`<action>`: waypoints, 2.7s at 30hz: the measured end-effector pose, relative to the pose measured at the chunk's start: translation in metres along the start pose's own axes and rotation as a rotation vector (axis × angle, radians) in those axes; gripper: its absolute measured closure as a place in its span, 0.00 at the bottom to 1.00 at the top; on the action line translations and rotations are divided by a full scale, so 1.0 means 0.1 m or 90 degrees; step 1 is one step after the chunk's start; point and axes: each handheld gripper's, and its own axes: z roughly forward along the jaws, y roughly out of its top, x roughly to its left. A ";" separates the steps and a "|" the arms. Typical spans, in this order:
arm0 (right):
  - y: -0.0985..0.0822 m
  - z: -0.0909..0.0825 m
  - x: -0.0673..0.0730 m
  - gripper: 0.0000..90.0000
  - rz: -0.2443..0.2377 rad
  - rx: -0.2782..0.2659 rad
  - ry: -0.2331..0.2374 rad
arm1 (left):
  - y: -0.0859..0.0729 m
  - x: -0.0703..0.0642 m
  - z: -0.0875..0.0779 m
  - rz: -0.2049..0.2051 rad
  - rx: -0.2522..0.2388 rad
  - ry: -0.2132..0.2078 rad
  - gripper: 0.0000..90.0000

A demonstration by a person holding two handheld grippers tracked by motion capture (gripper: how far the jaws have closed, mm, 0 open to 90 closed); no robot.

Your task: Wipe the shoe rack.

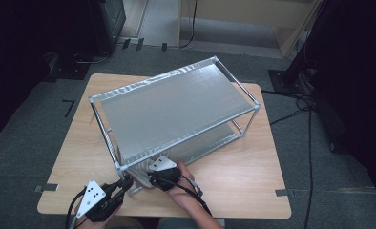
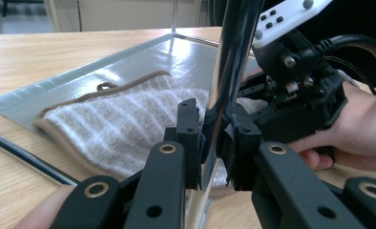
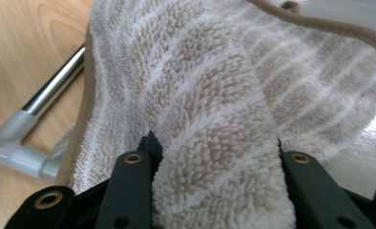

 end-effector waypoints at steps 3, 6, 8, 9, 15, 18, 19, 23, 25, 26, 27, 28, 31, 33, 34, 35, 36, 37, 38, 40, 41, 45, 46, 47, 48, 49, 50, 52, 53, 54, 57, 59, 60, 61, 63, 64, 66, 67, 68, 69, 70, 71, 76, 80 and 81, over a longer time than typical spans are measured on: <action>-0.02 -0.03 -0.16 0.70 0.030 0.003 -0.025 | 0.00 0.00 0.00 -0.001 0.000 0.000 0.88; -0.05 -0.06 -0.39 0.70 0.068 0.001 -0.068 | 0.00 0.00 0.00 0.000 0.000 -0.001 0.88; -0.08 -0.09 -0.56 0.70 0.083 0.005 -0.095 | 0.00 0.01 0.00 -0.001 0.001 -0.002 0.88; -0.10 -0.11 -0.64 0.70 0.085 0.006 -0.110 | 0.00 0.01 0.00 0.000 0.001 -0.002 0.88; -0.23 -0.25 -1.07 0.69 0.121 0.011 -0.188 | 0.00 0.00 0.00 -0.001 0.002 0.003 0.88; -0.27 -0.39 -1.26 0.69 0.157 -0.011 -0.213 | 0.00 0.00 0.00 -0.003 0.002 0.004 0.88; -0.27 -0.45 -1.30 0.69 0.163 -0.013 -0.220 | 0.00 0.01 -0.01 -0.003 0.003 0.005 0.88; -0.31 -0.64 -1.48 0.69 0.178 -0.022 -0.256 | 0.00 0.02 -0.01 -0.004 0.003 0.006 0.88; -0.35 -0.70 -1.59 0.69 0.197 -0.021 -0.277 | 0.00 0.03 -0.02 -0.003 0.004 0.008 0.88; -0.37 -0.72 -1.65 0.69 0.204 -0.022 -0.288 | 0.00 0.03 -0.02 -0.004 0.003 0.009 0.88; -0.40 -0.74 -1.72 0.69 0.211 -0.021 -0.298 | 0.00 0.04 -0.02 -0.004 0.003 0.009 0.88; -0.43 -0.76 -1.77 0.69 0.222 -0.019 -0.310 | 0.01 0.04 -0.03 -0.004 0.004 0.011 0.88; -0.53 -0.79 -1.90 0.69 0.255 -0.010 -0.330 | 0.01 0.06 -0.03 -0.011 0.003 0.013 0.88; -0.58 -0.77 -1.92 0.69 0.259 0.001 -0.325 | 0.00 0.07 -0.03 -0.012 0.002 0.013 0.88; -0.58 -0.75 -1.90 0.69 0.261 0.004 -0.321 | 0.01 0.07 -0.03 -0.012 0.003 0.014 0.88; -0.58 -0.73 -1.88 0.69 0.251 0.004 -0.322 | 0.01 0.07 -0.03 -0.013 0.003 0.014 0.88; -0.56 -0.71 -1.86 0.69 0.246 0.003 -0.319 | 0.01 0.07 -0.03 -0.015 0.002 0.014 0.88; -0.54 -0.69 -1.83 0.69 0.240 0.003 -0.308 | 0.01 0.07 -0.03 -0.016 0.002 0.014 0.88; -0.51 -0.67 -1.79 0.69 0.241 0.003 -0.295 | 0.01 0.06 -0.03 -0.016 0.002 0.015 0.88; -0.47 -0.61 -1.69 0.69 0.223 0.010 -0.282 | 0.01 0.06 -0.02 -0.015 0.004 0.014 0.88; -0.45 -0.57 -1.62 0.69 0.208 0.012 -0.277 | 0.01 0.05 -0.02 -0.016 0.004 0.012 0.88; -0.35 -0.40 -1.33 0.69 0.158 0.021 -0.232 | 0.01 0.01 -0.01 -0.009 0.005 0.006 0.88; -0.33 -0.36 -1.25 0.69 0.150 0.021 -0.220 | 0.01 0.00 0.00 -0.007 0.005 0.006 0.88; -0.31 -0.32 -1.18 0.69 0.144 0.019 -0.210 | 0.01 -0.01 0.00 -0.007 0.005 0.004 0.88; -0.29 -0.28 -1.10 0.70 0.135 0.018 -0.199 | 0.01 -0.01 0.00 -0.009 0.005 0.004 0.88; -0.26 -0.25 -1.03 0.70 0.127 0.017 -0.189 | 0.01 -0.01 0.00 -0.010 0.005 0.004 0.88; -0.24 -0.23 -0.96 0.70 0.125 0.018 -0.174 | 0.01 -0.01 0.00 -0.011 0.004 0.004 0.88; -0.21 -0.19 -0.82 0.71 0.114 0.015 -0.155 | 0.00 -0.02 0.00 -0.014 0.003 0.005 0.88; -0.19 -0.17 -0.75 0.71 0.105 0.014 -0.146 | 0.00 -0.02 0.01 -0.015 0.003 0.004 0.88; -0.18 -0.16 -0.68 0.71 0.104 0.014 -0.134 | 0.00 -0.02 0.01 -0.014 0.004 0.005 0.88; -0.13 -0.11 -0.48 0.71 0.090 0.012 -0.094 | 0.00 -0.03 0.01 -0.014 0.002 0.007 0.88; -0.10 -0.09 -0.35 0.71 0.084 0.009 -0.061 | 0.00 -0.04 0.02 -0.014 0.002 0.009 0.88; -0.09 -0.08 -0.29 0.71 0.076 0.008 -0.046 | 0.00 -0.04 0.02 -0.014 0.001 0.009 0.88; -0.08 -0.08 -0.23 0.70 0.072 0.005 -0.034 | 0.00 -0.04 0.02 -0.014 0.002 0.009 0.88; -0.07 -0.08 -0.18 0.70 0.043 0.006 -0.025 | 0.00 -0.04 0.02 -0.011 0.003 0.009 0.88; -0.07 -0.09 -0.16 0.70 0.038 0.005 -0.026 | 0.00 -0.04 0.02 -0.009 0.004 0.008 0.88; -0.06 -0.14 -0.16 0.71 0.044 -0.005 -0.038 | 0.01 -0.04 0.03 -0.010 0.004 0.007 0.88; -0.06 -0.17 -0.20 0.71 0.037 -0.009 -0.047 | 0.01 -0.04 0.04 -0.010 0.004 0.008 0.88; -0.06 -0.22 -0.23 0.71 0.052 -0.019 -0.052 | 0.01 -0.04 0.05 -0.011 0.004 0.007 0.88; -0.07 -0.28 -0.27 0.71 0.056 -0.024 -0.062 | 0.01 -0.04 0.06 -0.012 0.004 0.007 0.88; -0.09 -0.34 -0.32 0.71 0.064 -0.030 -0.069 | 0.02 -0.03 0.07 -0.012 0.006 0.005 0.88; -0.10 -0.41 -0.37 0.71 0.070 -0.035 -0.078 | 0.02 -0.02 0.08 -0.012 0.005 0.006 0.88; -0.29 -0.82 -0.65 0.70 0.096 -0.048 -0.120 | 0.04 0.04 0.13 -0.020 0.004 0.008 0.87; -0.53 -1.16 -0.92 0.70 0.141 -0.052 -0.159 | 0.07 0.16 0.19 -0.019 0.005 0.020 0.87; -0.59 -1.24 -0.98 0.70 0.154 -0.051 -0.167 | 0.07 0.18 0.21 -0.018 0.006 0.026 0.87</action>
